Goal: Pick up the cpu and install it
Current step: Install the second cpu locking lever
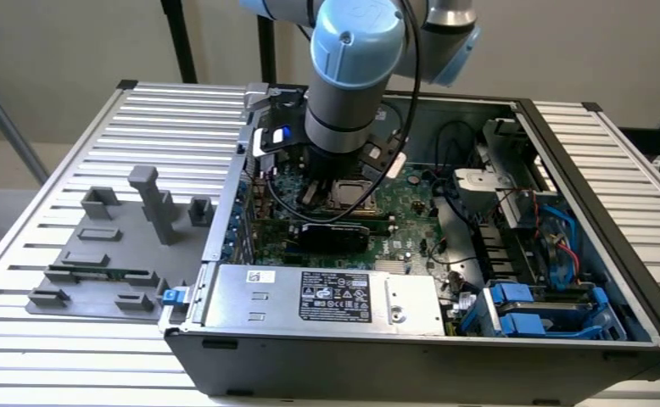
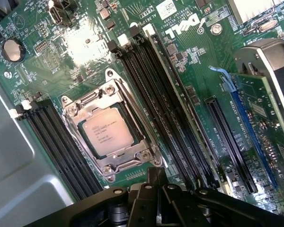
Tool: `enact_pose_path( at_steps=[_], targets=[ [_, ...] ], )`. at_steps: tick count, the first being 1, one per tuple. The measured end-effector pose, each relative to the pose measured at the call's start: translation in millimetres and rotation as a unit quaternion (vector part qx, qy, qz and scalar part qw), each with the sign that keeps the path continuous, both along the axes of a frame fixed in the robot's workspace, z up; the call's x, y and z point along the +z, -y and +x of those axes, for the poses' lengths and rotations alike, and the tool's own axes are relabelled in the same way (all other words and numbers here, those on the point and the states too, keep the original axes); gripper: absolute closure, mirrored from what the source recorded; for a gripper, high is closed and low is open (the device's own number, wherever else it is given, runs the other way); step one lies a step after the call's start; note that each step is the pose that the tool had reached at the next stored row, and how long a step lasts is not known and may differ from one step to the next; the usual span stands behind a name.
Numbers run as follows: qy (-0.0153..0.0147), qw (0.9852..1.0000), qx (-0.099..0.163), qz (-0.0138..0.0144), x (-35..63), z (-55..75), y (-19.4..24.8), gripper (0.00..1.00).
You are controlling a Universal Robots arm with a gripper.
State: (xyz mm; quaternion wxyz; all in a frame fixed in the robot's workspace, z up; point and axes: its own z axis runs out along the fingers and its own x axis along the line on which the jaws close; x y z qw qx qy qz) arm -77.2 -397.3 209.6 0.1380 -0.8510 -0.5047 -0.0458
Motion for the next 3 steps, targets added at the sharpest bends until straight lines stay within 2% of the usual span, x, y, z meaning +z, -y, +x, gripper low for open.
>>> enact_pose_path(
  at_steps=[3],
  targets=[
    [0.0,1.0,0.0,0.0,0.0,0.0,0.0,0.89]
  ],
)
